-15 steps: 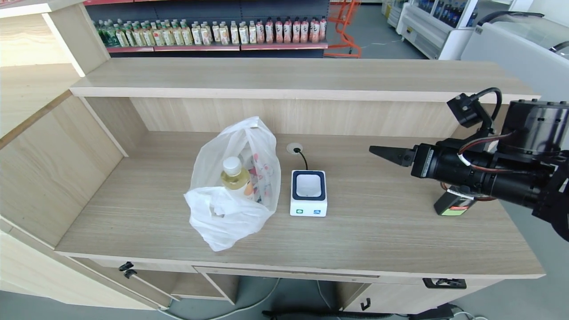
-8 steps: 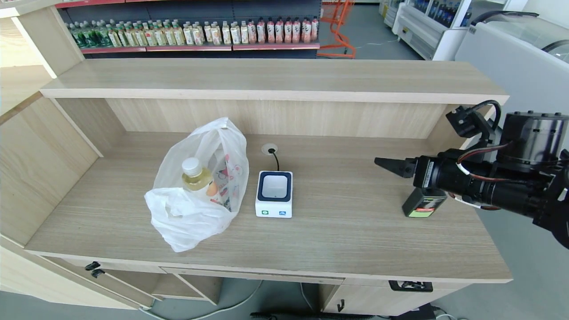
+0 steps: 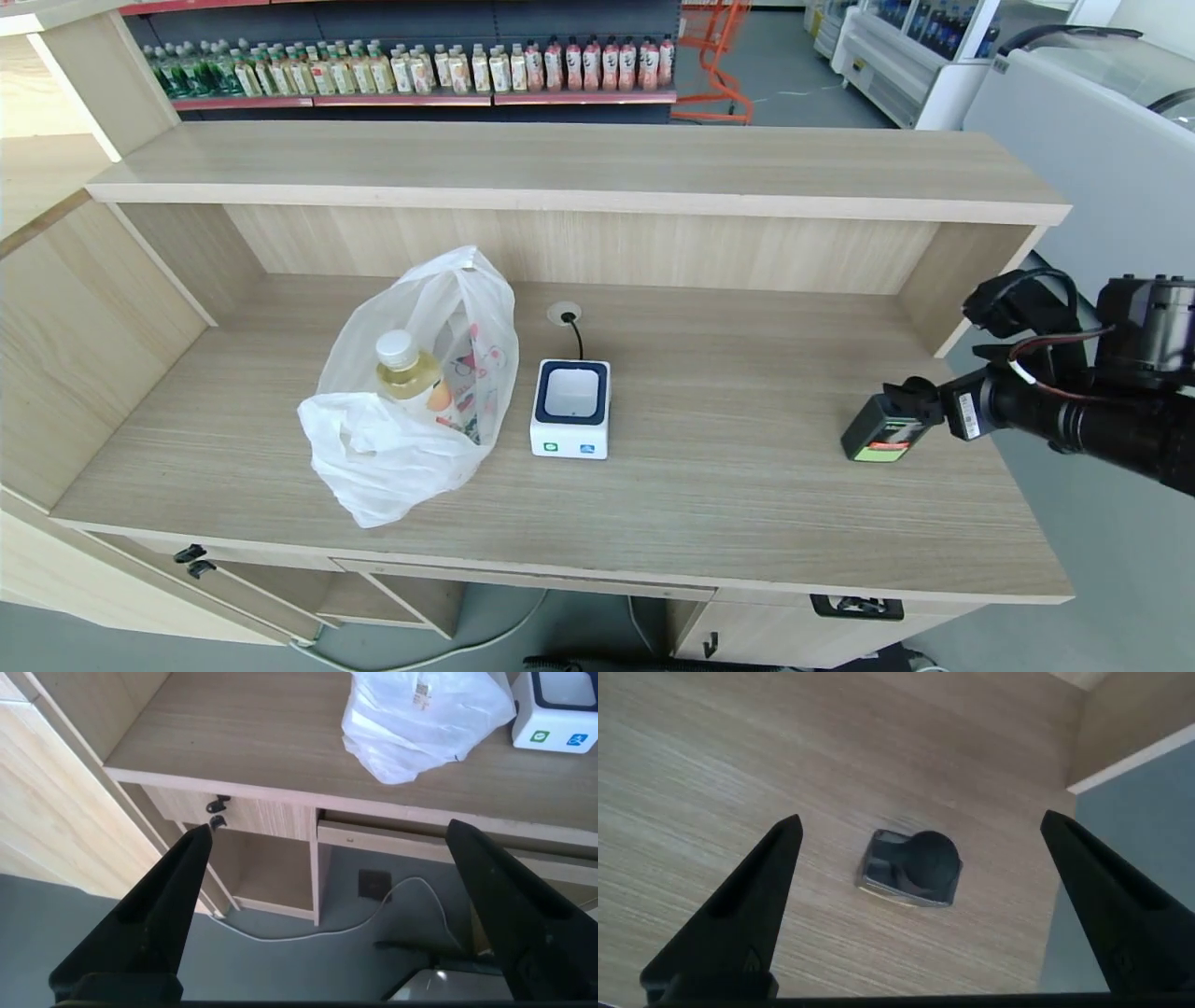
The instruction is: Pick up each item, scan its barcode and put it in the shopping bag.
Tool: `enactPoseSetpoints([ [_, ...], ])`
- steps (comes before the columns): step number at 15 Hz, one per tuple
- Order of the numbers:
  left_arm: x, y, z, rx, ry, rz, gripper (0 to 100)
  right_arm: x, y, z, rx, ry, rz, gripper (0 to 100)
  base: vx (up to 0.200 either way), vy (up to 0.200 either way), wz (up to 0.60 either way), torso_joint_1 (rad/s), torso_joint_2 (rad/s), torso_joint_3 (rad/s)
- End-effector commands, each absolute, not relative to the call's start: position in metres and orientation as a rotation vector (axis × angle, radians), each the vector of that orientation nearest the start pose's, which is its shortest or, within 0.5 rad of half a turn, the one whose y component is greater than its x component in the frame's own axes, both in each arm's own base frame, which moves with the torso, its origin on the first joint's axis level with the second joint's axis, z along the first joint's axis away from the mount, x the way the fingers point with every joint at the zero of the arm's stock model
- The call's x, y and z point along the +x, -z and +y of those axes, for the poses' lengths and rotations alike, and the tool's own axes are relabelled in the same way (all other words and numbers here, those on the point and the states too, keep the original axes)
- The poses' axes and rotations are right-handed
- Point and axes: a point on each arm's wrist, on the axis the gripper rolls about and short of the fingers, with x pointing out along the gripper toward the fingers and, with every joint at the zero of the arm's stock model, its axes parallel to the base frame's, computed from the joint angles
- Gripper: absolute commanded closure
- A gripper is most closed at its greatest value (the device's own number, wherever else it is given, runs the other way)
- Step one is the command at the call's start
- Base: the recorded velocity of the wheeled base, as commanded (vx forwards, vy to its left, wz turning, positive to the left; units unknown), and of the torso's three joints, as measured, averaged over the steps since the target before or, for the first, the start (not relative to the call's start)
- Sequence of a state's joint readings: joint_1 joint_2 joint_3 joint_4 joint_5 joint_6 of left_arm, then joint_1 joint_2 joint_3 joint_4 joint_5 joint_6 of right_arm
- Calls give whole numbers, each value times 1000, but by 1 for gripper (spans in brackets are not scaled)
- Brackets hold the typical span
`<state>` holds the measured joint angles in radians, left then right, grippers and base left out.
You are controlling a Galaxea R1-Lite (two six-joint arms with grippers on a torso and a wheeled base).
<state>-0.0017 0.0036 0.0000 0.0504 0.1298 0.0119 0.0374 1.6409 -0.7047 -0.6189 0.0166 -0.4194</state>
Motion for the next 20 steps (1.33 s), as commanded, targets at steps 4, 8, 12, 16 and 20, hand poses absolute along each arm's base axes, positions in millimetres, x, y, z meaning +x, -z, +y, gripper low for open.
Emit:
enactPoseSetpoints([
  [4,-23,-70,3,16,-128,54,0,271,-139,-13,-494,-42,455,0,0,0,0,0,0,0],
  [8,-23,-70,3,16,-128,54,0,282,-112,-13,-604,-90,554,0,0,0,0,0,0,0],
  [12,-23,-70,3,16,-128,54,0,302,-103,-4,-633,-153,535,0,0,0,0,0,0,0],
  [16,-23,-70,3,16,-128,54,0,325,-102,7,-639,-184,501,0,0,0,0,0,0,0],
  [20,-23,-70,3,16,-128,54,0,332,-92,9,-619,-245,495,0,0,0,0,0,0,0],
])
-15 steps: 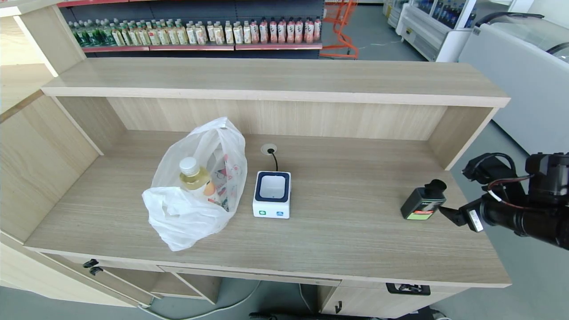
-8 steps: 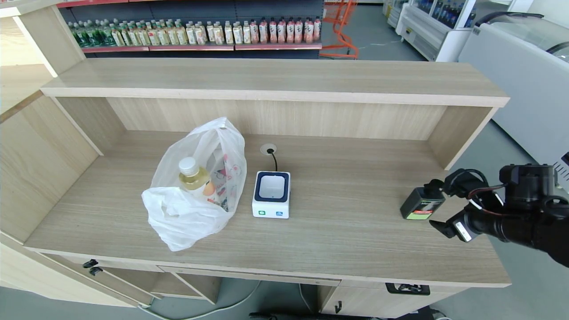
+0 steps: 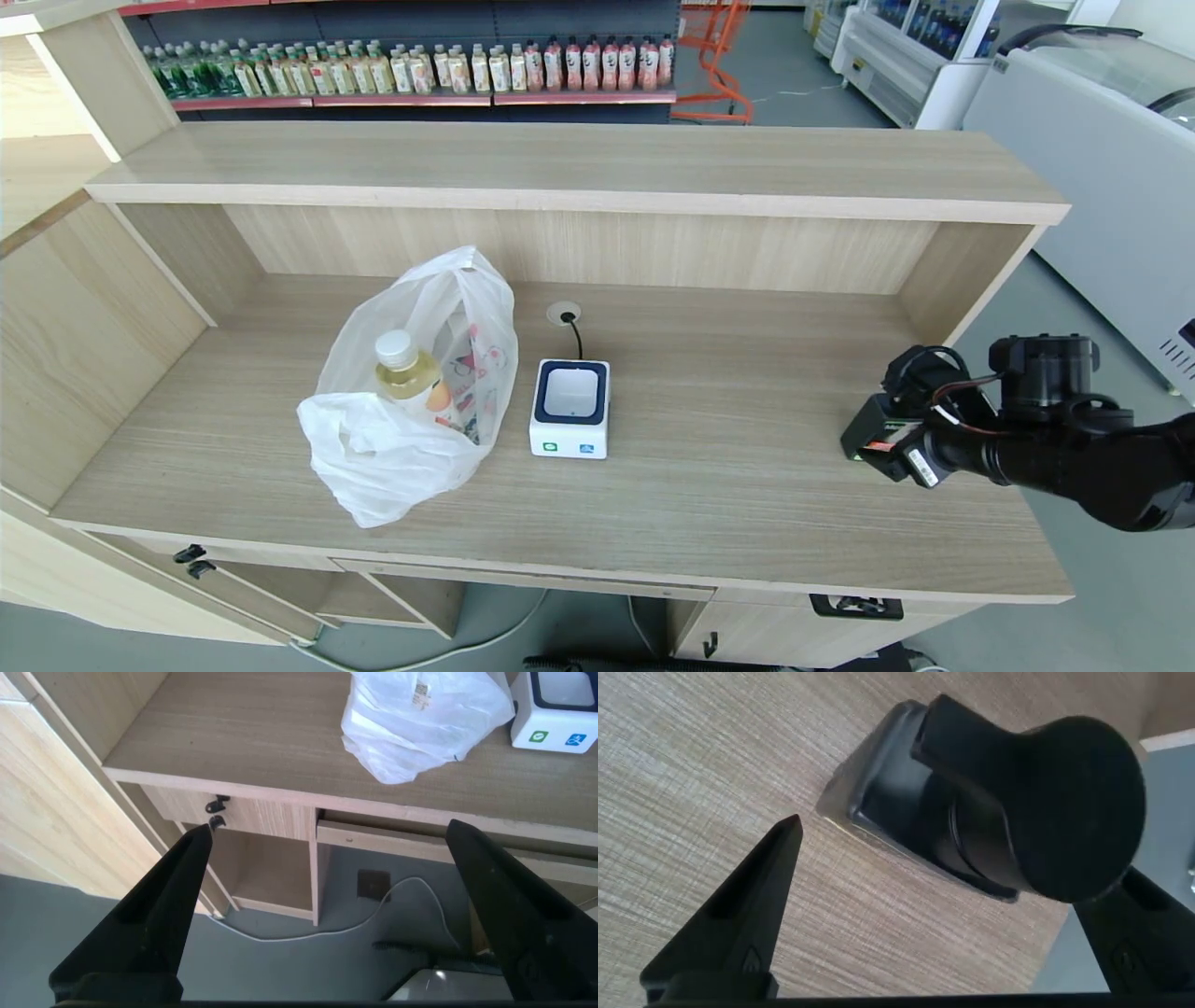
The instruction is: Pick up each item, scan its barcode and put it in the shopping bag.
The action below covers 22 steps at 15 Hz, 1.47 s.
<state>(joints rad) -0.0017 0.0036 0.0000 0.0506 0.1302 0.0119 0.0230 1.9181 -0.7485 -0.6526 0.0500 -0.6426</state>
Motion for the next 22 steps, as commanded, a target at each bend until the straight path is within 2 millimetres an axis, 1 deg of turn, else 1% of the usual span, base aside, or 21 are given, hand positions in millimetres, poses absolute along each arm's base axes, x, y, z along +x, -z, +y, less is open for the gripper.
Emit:
enactPoseSetpoints([
  [1,-23,-70,3,16,-128,54,0,335,-90,9,-618,-248,494,0,0,0,0,0,0,0],
  [2,-23,-70,3,16,-128,54,0,337,-90,11,-619,-252,492,0,0,0,0,0,0,0],
  [5,-23,-70,3,16,-128,54,0,352,-92,21,-616,-308,433,0,0,0,0,0,0,0],
  [8,-23,-70,3,16,-128,54,0,359,-89,31,-621,-335,420,0,0,0,0,0,0,0],
  [9,-23,-70,3,16,-128,54,0,360,-89,35,-618,-349,416,100,0,0,0,0,0,0],
  [12,-23,-70,3,16,-128,54,0,359,-90,45,-598,-370,396,100,0,0,0,0,0,0],
  [14,-23,-70,3,16,-128,54,0,357,-92,47,-597,-373,391,100,0,0,0,0,0,0],
  [16,-23,-70,3,16,-128,54,0,350,-98,51,-599,-384,339,100,0,0,0,0,0,0],
  [17,-23,-70,3,16,-128,54,0,338,-104,51,-595,-407,276,100,0,0,0,0,0,0],
  [19,-23,-70,3,16,-128,54,0,299,-112,40,-605,-443,172,100,0,0,0,0,0,0],
  [20,-23,-70,3,16,-128,54,0,285,-114,35,-637,-429,142,100,0,0,0,0,0,0],
  [21,-23,-70,3,16,-128,54,0,271,-127,27,-737,-400,77,100,0,0,0,0,0,0],
  [22,-23,-70,3,16,-128,54,0,266,-139,24,-832,-403,4,100,0,0,0,0,0,0],
])
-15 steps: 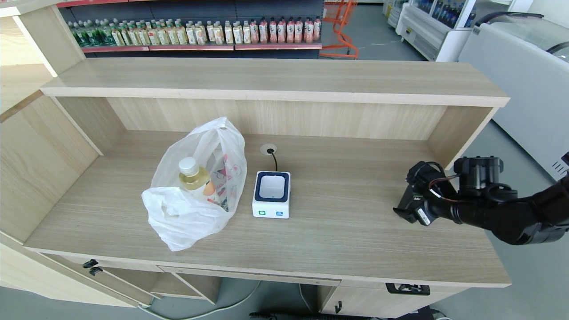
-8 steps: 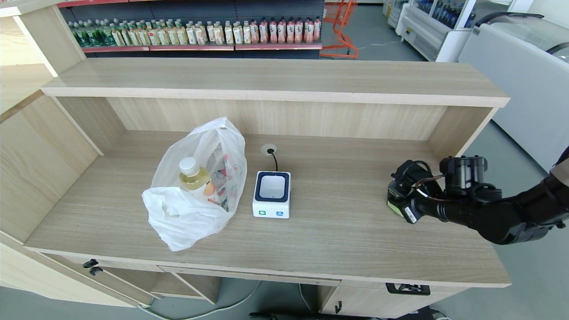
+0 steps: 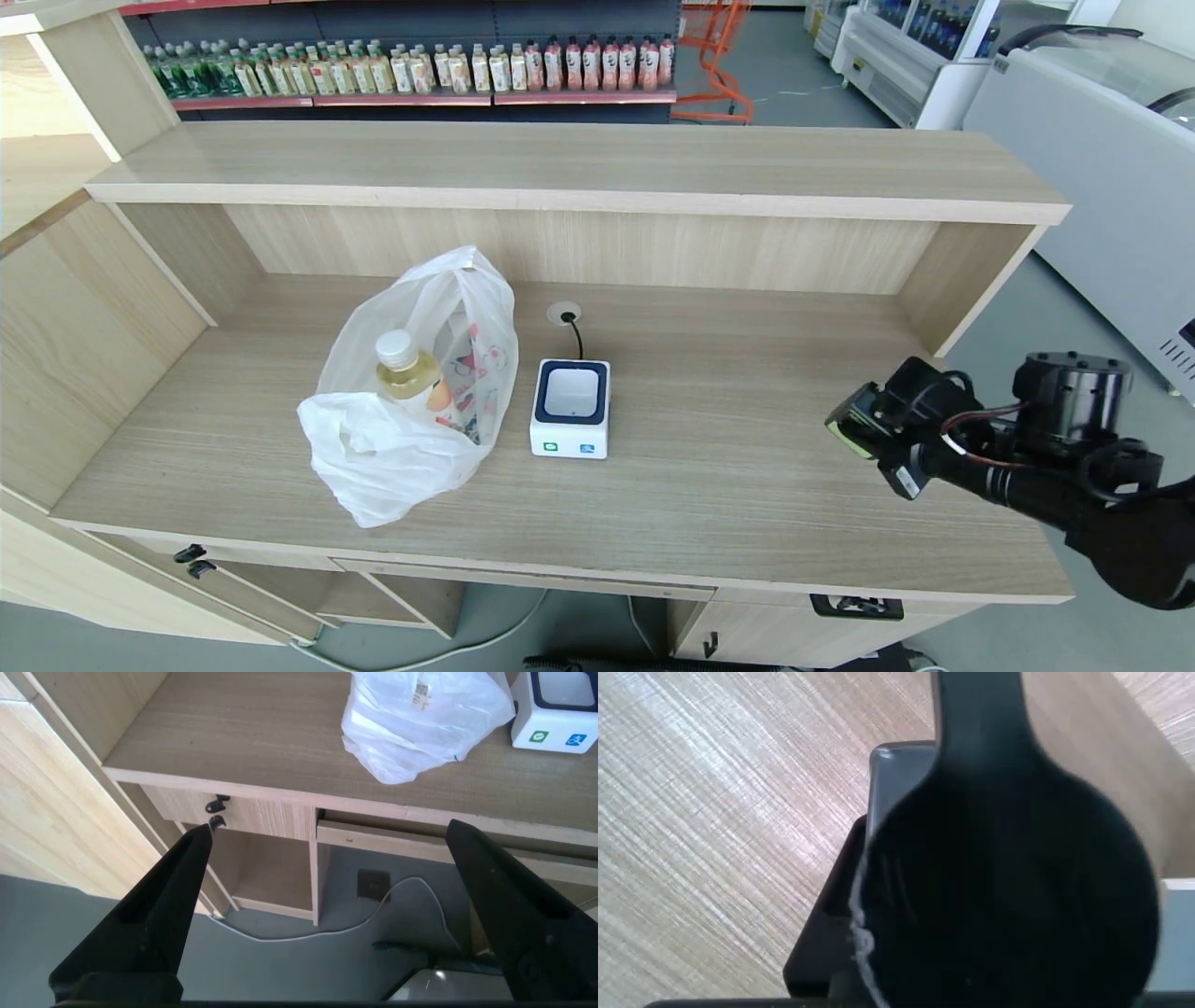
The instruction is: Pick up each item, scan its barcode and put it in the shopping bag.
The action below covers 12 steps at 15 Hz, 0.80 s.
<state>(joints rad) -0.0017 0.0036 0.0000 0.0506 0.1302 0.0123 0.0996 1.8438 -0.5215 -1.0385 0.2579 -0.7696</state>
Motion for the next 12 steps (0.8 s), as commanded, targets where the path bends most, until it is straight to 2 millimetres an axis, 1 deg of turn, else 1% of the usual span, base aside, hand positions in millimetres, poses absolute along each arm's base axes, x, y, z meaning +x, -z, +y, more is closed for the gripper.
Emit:
enactPoseSetpoints([
  [1,-23,-70,3,16,-128,54,0,263,-147,25,-923,-469,-98,100,0,0,0,0,0,0],
  [3,-23,-70,3,16,-128,54,0,258,-146,27,-1142,-745,-354,100,0,0,0,0,0,0],
  [4,-23,-70,3,16,-128,54,0,256,-140,32,-1274,-864,-486,100,0,0,0,0,0,0],
  [5,-23,-70,3,16,-128,54,0,251,-131,41,-1356,-992,-596,100,0,0,0,0,0,0],
  [7,-23,-70,3,16,-128,54,0,243,-121,49,-1522,-1088,-746,100,0,0,0,0,0,0],
  [8,-23,-70,3,16,-128,54,0,240,-120,54,-1543,-1124,-826,100,0,0,0,0,0,0],
  [10,-23,-70,3,16,-128,54,0,236,-120,66,-1696,-1101,-1029,100,0,0,0,0,0,0],
  [11,-23,-70,3,16,-128,54,0,234,-119,74,-1741,-1100,-1121,100,0,0,0,0,0,0],
  [12,-23,-70,3,16,-128,54,0,231,-116,85,-1751,-1119,-1200,100,0,0,0,0,0,0],
])
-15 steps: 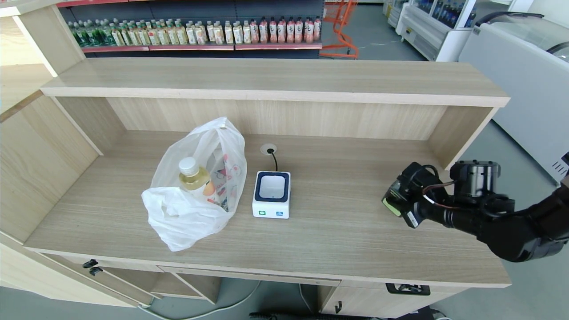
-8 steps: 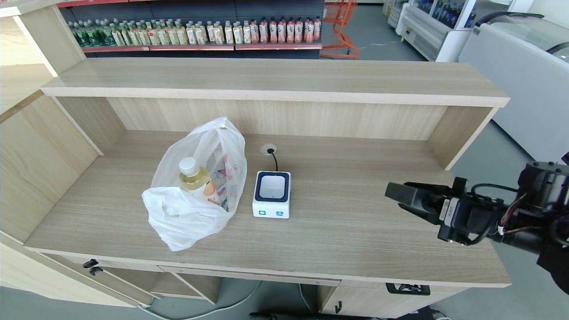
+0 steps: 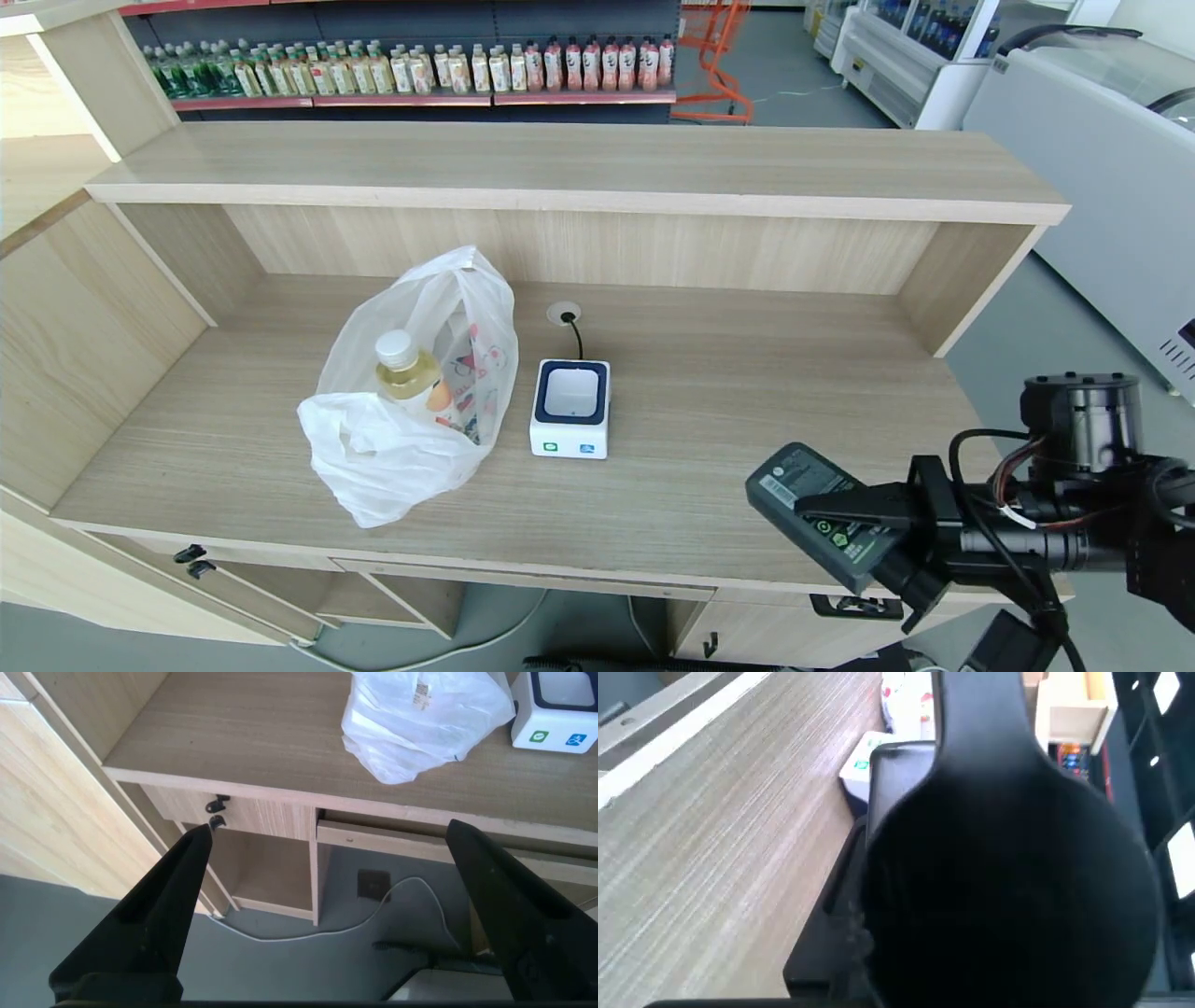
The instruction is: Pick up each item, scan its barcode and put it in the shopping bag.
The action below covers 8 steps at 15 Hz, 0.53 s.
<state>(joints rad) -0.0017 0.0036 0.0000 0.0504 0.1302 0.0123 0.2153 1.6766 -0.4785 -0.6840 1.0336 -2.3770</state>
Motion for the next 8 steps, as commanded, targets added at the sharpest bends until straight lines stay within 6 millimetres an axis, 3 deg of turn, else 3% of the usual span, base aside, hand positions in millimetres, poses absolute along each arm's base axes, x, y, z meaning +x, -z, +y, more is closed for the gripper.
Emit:
enactPoseSetpoints([
  [1,-23,-70,3,16,-128,54,0,227,-114,100,-1754,-1141,-1297,100,0,0,0,0,0,0],
  [4,-23,-70,3,16,-128,54,0,215,-112,132,-1723,-1184,-1508,100,0,0,0,0,0,0],
  [8,-23,-70,3,16,-128,54,0,207,-106,147,-1641,-1220,-1660,100,0,0,0,0,0,0],
])
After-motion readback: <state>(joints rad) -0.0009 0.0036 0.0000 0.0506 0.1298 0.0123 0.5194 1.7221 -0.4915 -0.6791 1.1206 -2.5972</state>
